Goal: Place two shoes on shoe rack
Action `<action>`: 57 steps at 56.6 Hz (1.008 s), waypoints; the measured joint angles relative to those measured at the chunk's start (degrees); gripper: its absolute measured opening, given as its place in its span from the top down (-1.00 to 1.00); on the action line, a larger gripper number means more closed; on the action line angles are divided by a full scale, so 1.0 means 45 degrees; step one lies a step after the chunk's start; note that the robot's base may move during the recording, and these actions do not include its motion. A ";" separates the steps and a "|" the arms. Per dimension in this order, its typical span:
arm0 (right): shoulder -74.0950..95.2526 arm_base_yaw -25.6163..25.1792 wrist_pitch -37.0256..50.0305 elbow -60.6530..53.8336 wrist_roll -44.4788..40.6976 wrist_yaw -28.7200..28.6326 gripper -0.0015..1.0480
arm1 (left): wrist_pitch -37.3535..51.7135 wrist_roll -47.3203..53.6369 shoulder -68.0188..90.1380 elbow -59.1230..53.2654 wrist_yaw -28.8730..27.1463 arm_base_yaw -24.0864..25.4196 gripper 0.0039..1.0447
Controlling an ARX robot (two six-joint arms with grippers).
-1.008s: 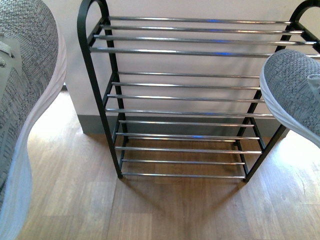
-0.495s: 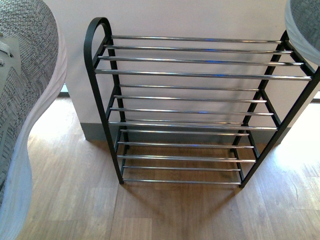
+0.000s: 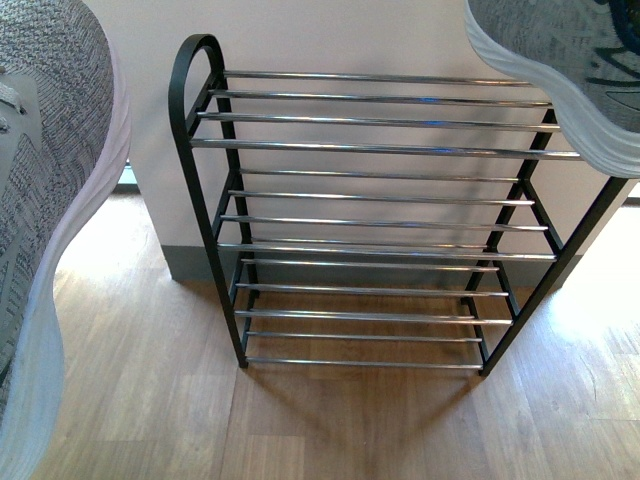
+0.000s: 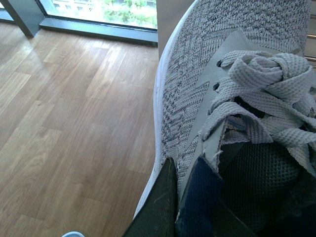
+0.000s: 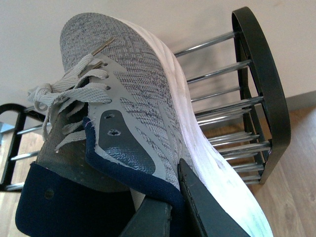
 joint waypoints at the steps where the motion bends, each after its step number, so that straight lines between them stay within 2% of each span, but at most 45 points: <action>1: 0.0209 0.0068 -0.0078 0.0204 0.0141 0.0170 0.98 | 0.0000 0.0000 0.0000 0.0000 -0.0005 0.0000 0.98; 14: 0.1982 0.0520 -0.0695 0.1894 0.1564 0.1452 0.98 | 0.0000 0.0000 0.0000 0.0000 -0.0005 0.0000 0.98; 26: 0.2875 0.0534 -0.1190 0.2710 0.2181 0.2021 0.98 | 0.0000 0.0000 0.0000 0.0000 0.0000 0.0000 0.98; 39: 0.3381 0.0403 -0.1486 0.3065 0.2137 0.2730 0.98 | 0.0000 0.0000 0.0000 0.0000 0.0000 0.0000 0.98; 57: 0.3915 0.0340 -0.1836 0.3876 0.2040 0.2934 0.98 | 0.0000 0.0000 0.0000 0.0000 -0.0005 0.0000 0.98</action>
